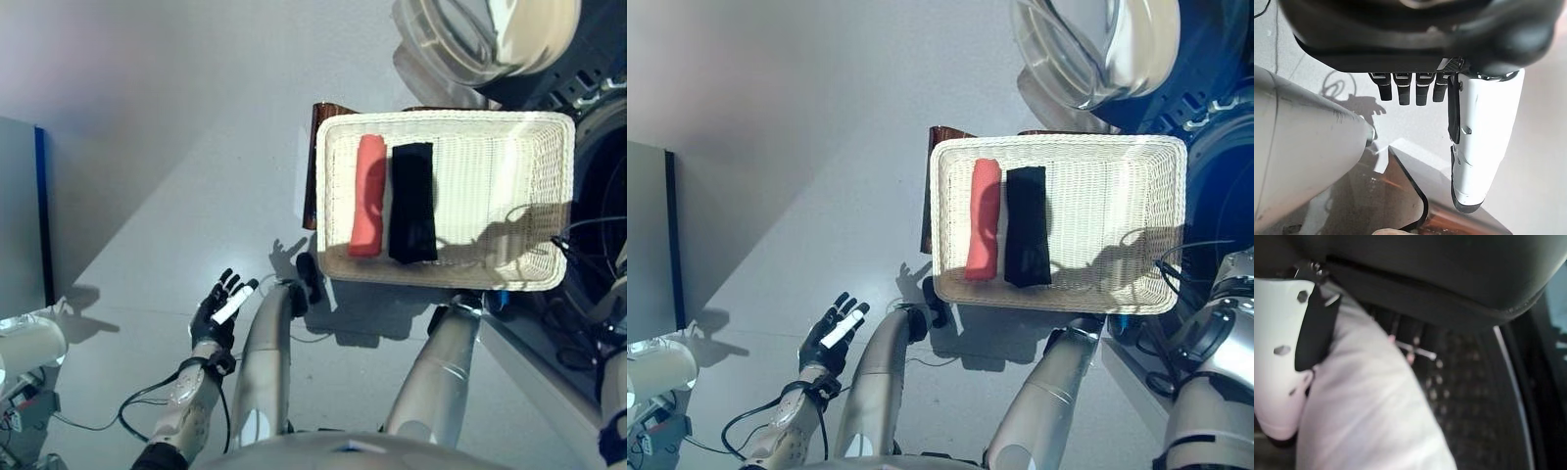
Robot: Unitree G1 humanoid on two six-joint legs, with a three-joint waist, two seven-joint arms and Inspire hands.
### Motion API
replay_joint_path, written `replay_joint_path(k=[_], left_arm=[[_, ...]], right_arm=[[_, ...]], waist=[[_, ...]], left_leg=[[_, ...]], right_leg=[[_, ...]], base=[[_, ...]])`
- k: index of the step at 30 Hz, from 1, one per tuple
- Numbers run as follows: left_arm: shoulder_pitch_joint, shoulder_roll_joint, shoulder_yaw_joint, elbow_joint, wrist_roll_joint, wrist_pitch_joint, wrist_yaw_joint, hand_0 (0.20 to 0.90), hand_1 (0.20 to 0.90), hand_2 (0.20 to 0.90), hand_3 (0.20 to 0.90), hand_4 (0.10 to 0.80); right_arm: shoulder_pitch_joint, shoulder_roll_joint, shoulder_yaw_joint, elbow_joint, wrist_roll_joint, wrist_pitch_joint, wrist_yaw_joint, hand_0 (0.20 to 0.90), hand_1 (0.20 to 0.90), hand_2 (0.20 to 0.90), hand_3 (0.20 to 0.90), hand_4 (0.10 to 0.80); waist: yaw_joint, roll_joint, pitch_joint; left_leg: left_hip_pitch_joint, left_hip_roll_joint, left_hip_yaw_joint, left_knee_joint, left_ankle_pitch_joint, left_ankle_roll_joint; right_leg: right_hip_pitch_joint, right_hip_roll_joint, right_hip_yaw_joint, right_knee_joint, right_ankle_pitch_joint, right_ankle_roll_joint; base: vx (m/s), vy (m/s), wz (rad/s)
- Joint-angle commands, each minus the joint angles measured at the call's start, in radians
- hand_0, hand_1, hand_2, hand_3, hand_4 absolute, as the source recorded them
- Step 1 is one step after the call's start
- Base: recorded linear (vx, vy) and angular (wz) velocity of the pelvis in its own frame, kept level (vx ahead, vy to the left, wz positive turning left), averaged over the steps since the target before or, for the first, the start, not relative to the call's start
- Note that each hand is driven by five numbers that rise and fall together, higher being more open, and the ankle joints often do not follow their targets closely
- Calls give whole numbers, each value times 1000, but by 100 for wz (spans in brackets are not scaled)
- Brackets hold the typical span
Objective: Pick up the clothes and place them into the washing machine
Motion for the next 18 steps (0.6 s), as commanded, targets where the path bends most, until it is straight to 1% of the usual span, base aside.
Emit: replay_joint_path(k=[1, 4, 8, 16, 17, 18], left_arm=[[53, 53, 88, -11, -1, -44, 0, 900, 900, 900, 900, 800], [56, 47, 85, -6, -3, -44, -6, 900, 900, 900, 900, 800], [56, 40, 80, 3, -1, -46, -12, 900, 900, 900, 900, 800], [44, 51, 74, 7, 7, -52, -13, 900, 900, 900, 900, 800], [44, 53, 75, 8, 8, -54, -13, 900, 900, 900, 900, 800], [45, 53, 76, 7, 9, -56, -13, 900, 900, 900, 900, 800]], right_arm=[[66, -122, 69, -57, -30, -99, -13, 200, 200, 200, 200, 300], [74, -139, 57, -46, -37, -98, -25, 200, 200, 200, 200, 300], [104, -134, 38, -45, -48, -101, -36, 200, 200, 200, 200, 300], [132, -94, 48, -57, -79, -101, -24, 200, 200, 200, 200, 300], [132, -91, 56, -59, -90, -97, -19, 480, 480, 480, 480, 500], [130, -87, 60, -63, -93, -97, -14, 900, 900, 900, 900, 800]], waist=[[-6, 9, -59], [-10, 23, -62], [-16, 35, -61], [-24, 29, -54], [-22, 26, -54], [-23, 24, -54]], left_leg=[[103, 106, -88, -124, 29, -185], [105, 106, -81, -115, 23, -183], [110, 105, -71, -108, 15, -179], [89, 106, -61, -87, 7, -171], [88, 106, -60, -88, 7, -171], [88, 106, -59, -89, 9, -171]], right_leg=[[-17, -17, 45, -49, 50, 3], [-32, -18, 59, -34, 43, 3], [-42, -18, 66, -29, 45, 4], [-65, -15, 74, -25, 58, 3], [-64, -16, 73, -29, 62, 3], [-62, -17, 72, -33, 65, 3]], base=[[28, 29, -7], [25, 32, -8], [10, 18, -7], [-13, 1, -1], [0, 0, 0], [0, 0, 0]])
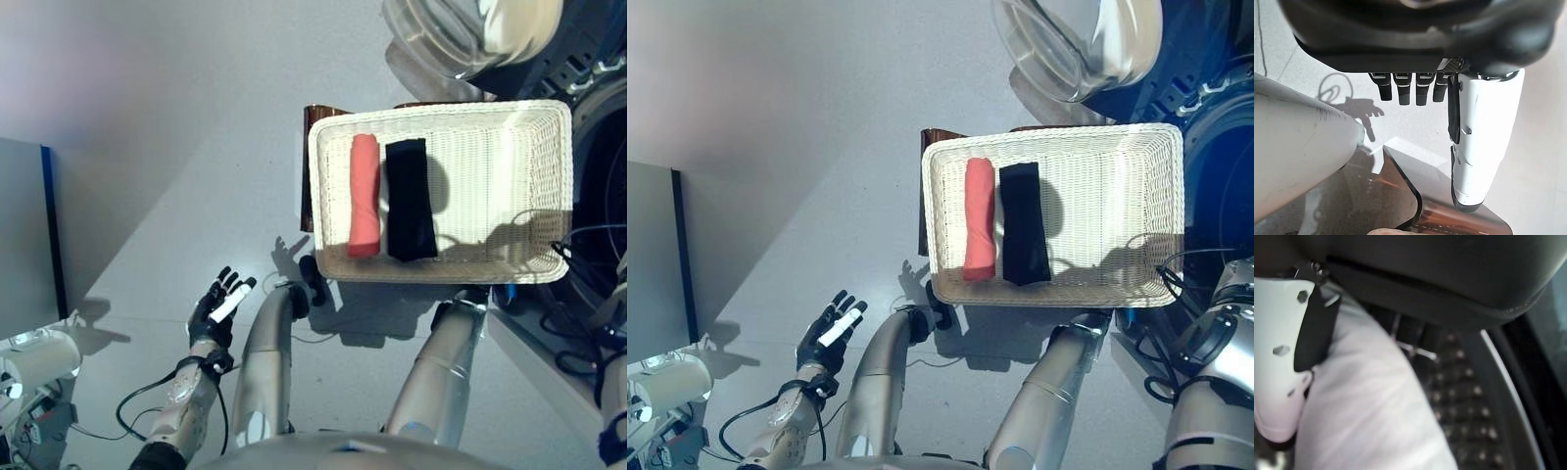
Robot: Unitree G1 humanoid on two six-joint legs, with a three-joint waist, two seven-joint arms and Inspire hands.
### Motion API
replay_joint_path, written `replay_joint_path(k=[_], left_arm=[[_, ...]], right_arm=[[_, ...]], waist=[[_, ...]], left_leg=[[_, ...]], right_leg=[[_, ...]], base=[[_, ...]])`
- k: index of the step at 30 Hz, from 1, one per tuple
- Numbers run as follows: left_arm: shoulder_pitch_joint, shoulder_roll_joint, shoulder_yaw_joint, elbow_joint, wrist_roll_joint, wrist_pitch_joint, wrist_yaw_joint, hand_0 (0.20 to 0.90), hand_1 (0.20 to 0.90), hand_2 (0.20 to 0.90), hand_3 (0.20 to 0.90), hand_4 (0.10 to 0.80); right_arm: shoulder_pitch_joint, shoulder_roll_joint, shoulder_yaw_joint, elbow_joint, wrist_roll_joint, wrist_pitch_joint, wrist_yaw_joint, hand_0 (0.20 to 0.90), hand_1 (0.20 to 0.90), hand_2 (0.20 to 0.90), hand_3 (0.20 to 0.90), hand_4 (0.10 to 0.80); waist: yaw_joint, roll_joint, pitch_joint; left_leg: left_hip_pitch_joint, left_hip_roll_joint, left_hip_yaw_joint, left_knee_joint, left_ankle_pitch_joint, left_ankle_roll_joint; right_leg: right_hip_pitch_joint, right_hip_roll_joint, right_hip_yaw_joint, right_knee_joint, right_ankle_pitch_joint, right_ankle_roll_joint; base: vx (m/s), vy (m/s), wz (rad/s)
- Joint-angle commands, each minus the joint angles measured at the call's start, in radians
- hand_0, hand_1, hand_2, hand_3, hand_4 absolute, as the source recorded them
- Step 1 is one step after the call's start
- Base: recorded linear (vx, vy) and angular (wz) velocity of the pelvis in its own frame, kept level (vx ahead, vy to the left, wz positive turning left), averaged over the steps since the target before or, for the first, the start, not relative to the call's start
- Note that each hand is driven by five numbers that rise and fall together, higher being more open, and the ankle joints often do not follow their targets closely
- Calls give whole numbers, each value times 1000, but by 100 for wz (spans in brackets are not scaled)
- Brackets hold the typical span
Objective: Pick up the clothes and place them into the washing machine
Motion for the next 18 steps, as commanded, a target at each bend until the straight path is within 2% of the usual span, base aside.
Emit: replay_joint_path(k=[1, 5, 7, 15, 18], left_arm=[[44, 52, 60, 7, 11, -57, 6, 900, 900, 900, 900, 800], [37, 60, 66, 7, 8, -58, -4, 900, 900, 900, 900, 800], [38, 57, 68, 7, 7, -59, -7, 900, 900, 900, 900, 800], [28, 62, 70, 17, 1, -63, -36, 900, 900, 900, 900, 800], [27, 67, 76, 6, -1, -66, -40, 900, 900, 900, 900, 800]], right_arm=[[92, -84, 95, -62, -86, -95, 26, 900, 900, 900, 900, 800], [85, -82, 118, -58, -71, -66, 89, 900, 900, 900, 900, 800], [91, -53, 132, -96, -66, -79, 116, 900, 900, 900, 900, 800], [136, 39, 173, -78, -103, -31, 171, 900, 900, 900, 900, 800], [188, 116, 186, -119, -109, -23, 206, 900, 900, 900, 900, 800]], waist=[[-23, 11, -46], [-22, -1, -44], [-25, -9, -42], [-10, -37, -37], [-8, -53, -30]], left_leg=[[86, 106, -91, -104, 26, -174], [89, 103, -90, -113, 32, -176], [93, 103, -89, -122, 36, -176], [126, 89, -104, -181, 73, -185], [140, 73, -119, -204, 91, -188]], right_leg=[[-20, -18, 15, -47, 66, 1], [-2, -18, 2, -69, 79, 1], [11, -16, -5, -87, 89, 1], [134, -25, -69, -210, 146, 3], [193, -33, -95, -252, 168, 3]], base=[[0, 0, 0], [0, 0, 0], [0, 0, 0], [-9, -25, -3], [-15, -37, 13]])
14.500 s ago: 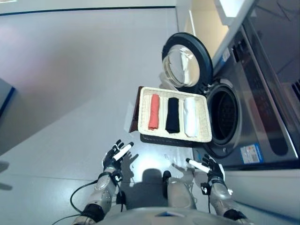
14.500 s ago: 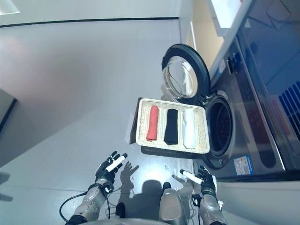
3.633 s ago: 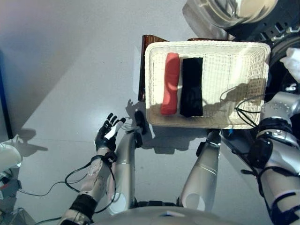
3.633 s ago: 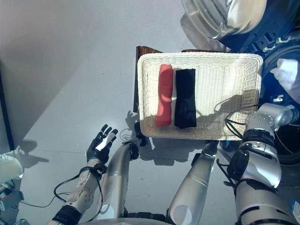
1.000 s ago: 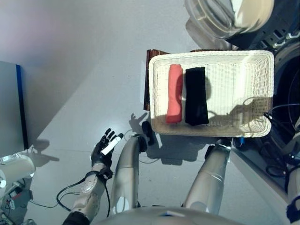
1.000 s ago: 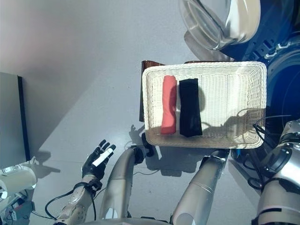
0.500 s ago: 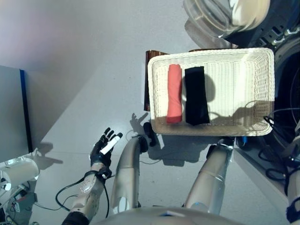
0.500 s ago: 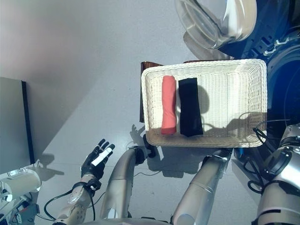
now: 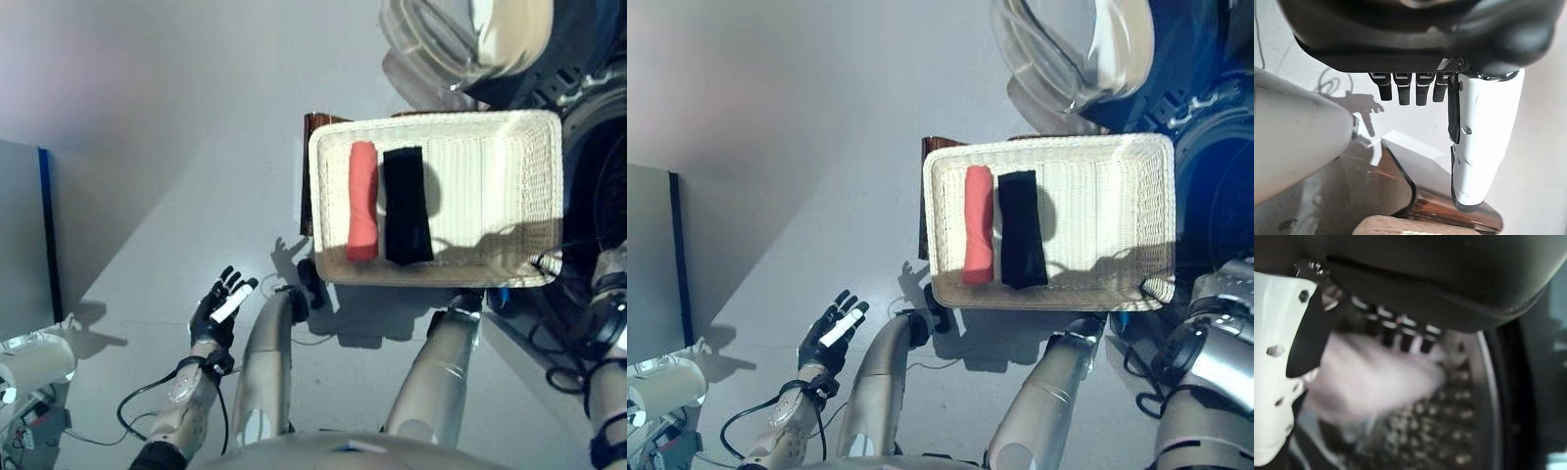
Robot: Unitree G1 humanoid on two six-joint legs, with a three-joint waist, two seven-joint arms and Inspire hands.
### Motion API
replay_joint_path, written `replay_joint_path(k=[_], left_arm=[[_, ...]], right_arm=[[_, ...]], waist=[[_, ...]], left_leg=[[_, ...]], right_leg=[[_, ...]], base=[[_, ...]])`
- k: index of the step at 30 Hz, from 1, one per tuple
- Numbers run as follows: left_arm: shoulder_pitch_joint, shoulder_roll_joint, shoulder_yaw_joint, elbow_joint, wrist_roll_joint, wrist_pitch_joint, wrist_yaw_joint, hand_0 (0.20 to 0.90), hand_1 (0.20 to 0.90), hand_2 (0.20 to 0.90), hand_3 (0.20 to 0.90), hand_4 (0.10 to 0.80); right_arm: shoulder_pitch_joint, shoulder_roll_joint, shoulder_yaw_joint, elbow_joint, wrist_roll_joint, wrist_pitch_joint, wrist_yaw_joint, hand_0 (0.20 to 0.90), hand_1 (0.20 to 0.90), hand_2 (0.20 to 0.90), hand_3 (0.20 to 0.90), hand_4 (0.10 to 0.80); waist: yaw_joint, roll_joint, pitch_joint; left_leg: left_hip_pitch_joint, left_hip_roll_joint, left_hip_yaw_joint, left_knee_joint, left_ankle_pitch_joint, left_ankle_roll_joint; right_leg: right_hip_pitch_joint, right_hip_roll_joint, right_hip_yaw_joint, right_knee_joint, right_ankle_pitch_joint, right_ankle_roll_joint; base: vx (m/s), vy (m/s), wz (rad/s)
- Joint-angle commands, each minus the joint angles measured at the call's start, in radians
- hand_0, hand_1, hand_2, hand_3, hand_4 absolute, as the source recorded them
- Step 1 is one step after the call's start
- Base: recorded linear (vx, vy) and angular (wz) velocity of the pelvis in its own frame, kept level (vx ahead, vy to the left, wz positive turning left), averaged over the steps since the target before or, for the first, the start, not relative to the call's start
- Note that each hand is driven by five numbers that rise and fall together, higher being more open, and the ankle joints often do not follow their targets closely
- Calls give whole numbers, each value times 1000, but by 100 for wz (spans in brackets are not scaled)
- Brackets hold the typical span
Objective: Pick up the clothes and place them into the washing machine
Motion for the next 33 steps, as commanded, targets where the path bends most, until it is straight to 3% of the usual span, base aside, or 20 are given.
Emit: replay_joint_path(k=[1, 7, 12, 21, 22, 29, 33], left_arm=[[36, 71, 74, -18, -3, -58, -11, 900, 900, 900, 900, 800], [52, 76, 106, -14, -3, -52, -17, 900, 900, 900, 900, 800], [64, 86, 120, -18, 15, -52, -23, 900, 900, 900, 900, 800], [54, 95, 160, -14, 73, -68, -15, 900, 900, 900, 900, 800], [47, 86, 167, 0, 83, -68, -18, 900, 900, 900, 900, 800], [9, 63, 158, 27, 121, -81, -36, 900, 900, 900, 900, 800], [-7, 58, 145, 33, 141, -77, -32, 900, 900, 900, 900, 800]], right_arm=[[83, 47, 68, -110, -49, -52, 63, 900, 900, 900, 900, 800], [129, 202, 77, -141, -67, -64, 71, 900, 900, 900, 900, 800], [150, 268, 122, -153, -139, -48, 64, 900, 900, 900, 900, 800], [203, 396, 417, -209, -544, 76, 59, 900, 900, 900, 900, 800], [203, 414, 485, -174, -647, 124, 84, 900, 900, 900, 900, 800], [190, 465, 612, -62, -919, 221, 75, 900, 900, 900, 900, 800], [215, 478, 624, -89, -930, 217, 79, 900, 900, 900, 900, 800]], waist=[[-6, -54, -26], [16, -91, -23], [23, -112, -24], [32, -168, -33], [42, -175, -36], [76, -175, -43], [70, -175, -38]], left_leg=[[70, 65, -96, -133, 68, -179], [81, 56, -122, -151, 83, -179], [89, 48, -135, -168, 95, -181], [133, 64, -148, -206, 118, -176], [153, 71, -150, -221, 123, -176], [245, 96, -173, -300, 161, -181], [251, 102, -179, -301, 166, -183]], right_leg=[[57, -49, -19, -127, 125, 5], [156, -58, -90, -187, 148, 5], [201, -53, -120, -226, 162, 5], [244, -31, -146, -259, 185, 5], [258, -24, -156, -263, 184, 5], [321, 0, -179, -268, 166, 5], [310, 5, -169, -228, 136, 5]], base=[[-4, -28, 26], [-6, -19, 21], [5, -26, 15], [15, -39, -1], [27, -49, -2], [56, -65, 1], [15, -37, -6]])
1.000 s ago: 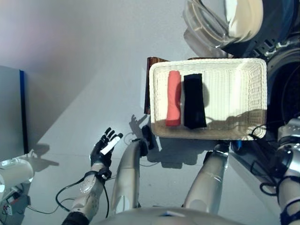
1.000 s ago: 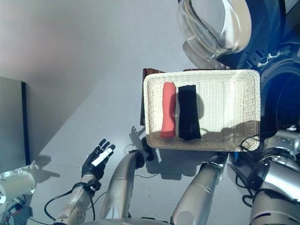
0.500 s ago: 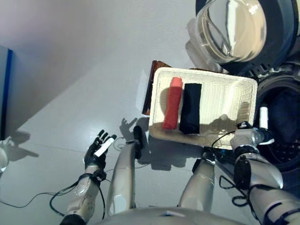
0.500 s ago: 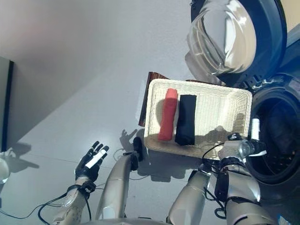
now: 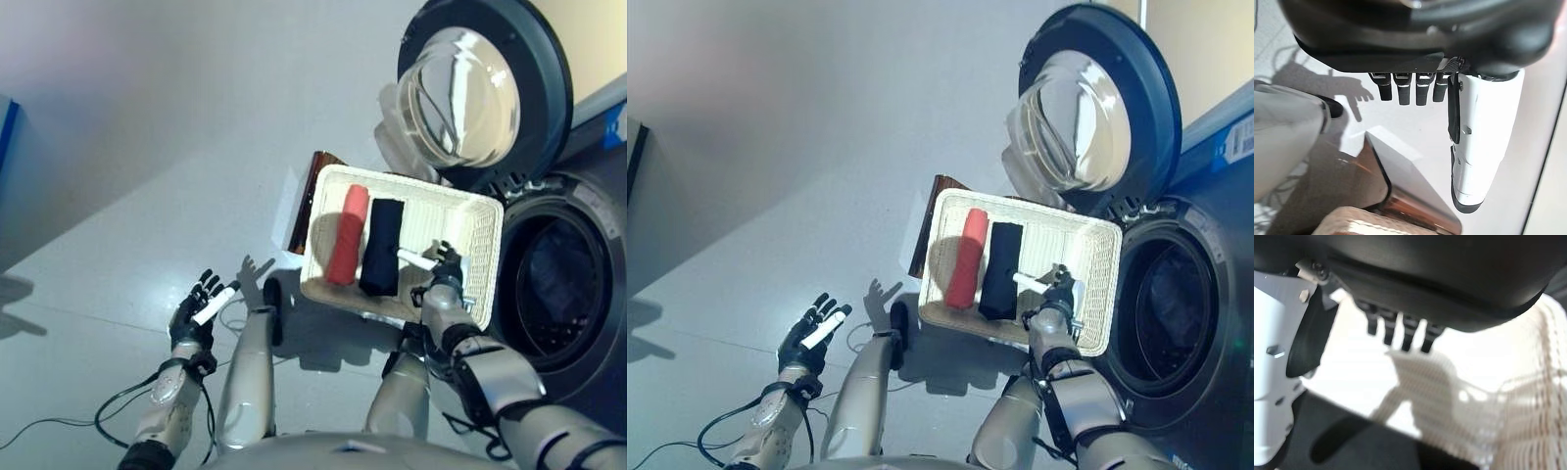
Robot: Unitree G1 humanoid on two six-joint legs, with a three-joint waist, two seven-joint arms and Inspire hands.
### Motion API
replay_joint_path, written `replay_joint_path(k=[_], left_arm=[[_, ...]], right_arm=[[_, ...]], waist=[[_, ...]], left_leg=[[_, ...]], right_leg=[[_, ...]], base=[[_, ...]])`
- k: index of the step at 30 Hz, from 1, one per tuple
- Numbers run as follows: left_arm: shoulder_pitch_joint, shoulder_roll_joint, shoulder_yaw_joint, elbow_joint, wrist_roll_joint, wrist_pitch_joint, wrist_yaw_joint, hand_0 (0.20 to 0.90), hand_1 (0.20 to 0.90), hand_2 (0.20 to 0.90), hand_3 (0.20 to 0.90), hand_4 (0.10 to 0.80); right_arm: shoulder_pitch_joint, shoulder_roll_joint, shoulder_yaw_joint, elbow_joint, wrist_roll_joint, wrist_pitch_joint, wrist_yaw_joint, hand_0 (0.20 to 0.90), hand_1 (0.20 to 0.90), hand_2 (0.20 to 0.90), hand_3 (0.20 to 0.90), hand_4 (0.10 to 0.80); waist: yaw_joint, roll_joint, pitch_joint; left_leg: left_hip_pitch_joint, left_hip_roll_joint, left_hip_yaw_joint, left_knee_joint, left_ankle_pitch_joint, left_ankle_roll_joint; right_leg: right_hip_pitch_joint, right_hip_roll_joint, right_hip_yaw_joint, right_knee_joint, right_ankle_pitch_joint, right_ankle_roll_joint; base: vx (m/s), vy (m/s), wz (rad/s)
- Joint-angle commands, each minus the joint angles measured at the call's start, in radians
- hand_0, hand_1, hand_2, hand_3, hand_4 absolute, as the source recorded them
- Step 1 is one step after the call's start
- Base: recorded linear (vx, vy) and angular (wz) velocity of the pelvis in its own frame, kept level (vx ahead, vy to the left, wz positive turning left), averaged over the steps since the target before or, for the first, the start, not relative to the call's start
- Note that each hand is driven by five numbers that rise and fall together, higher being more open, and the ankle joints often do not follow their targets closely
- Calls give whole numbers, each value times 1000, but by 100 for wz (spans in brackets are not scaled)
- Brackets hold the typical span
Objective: Pick up the clothes and place them into the washing machine
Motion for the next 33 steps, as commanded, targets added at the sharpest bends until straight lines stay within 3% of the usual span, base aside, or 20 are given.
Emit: replay_joint_path(k=[1, 6, 14, 33], left_arm=[[2, 39, 29, -48, 51, -71, -1, 900, 900, 900, 900, 800], [21, 43, 26, -103, 60, -61, 22, 900, 900, 900, 900, 800], [42, 44, 37, -161, 60, -56, 44, 900, 900, 900, 900, 800], [35, 56, 0, -163, 50, -60, 40, 900, 900, 900, 900, 800]], right_arm=[[15, -55, -2, -73, -42, -26, -26, 900, 900, 900, 900, 800], [14, -84, 23, -194, -94, -24, -44, 900, 900, 900, 900, 800], [-16, -122, 59, -276, -163, 3, -62, 900, 900, 900, 900, 800], [-167, 6, 109, -28, -245, 71, -81, 900, 900, 900, 900, 800]], waist=[[22, -3, -15], [-6, 15, 26], [-10, 33, 46], [55, 56, 39]], left_leg=[[30, 87, -70, -66, 49, -122], [-10, 87, -79, 54, -4, -107], [-100, 95, -88, 223, -73, -95], [-182, 58, -92, 284, -94, -75]], right_leg=[[-46, -51, 51, 26, 67, 12], [-158, -42, 121, 198, -13, -1], [-266, -45, 168, 380, -100, -12], [-304, -73, 167, 424, -113, -12]], base=[[-31, 13, -4], [-51, 22, -5], [-15, 10, -2], [-3, 16, 3]])
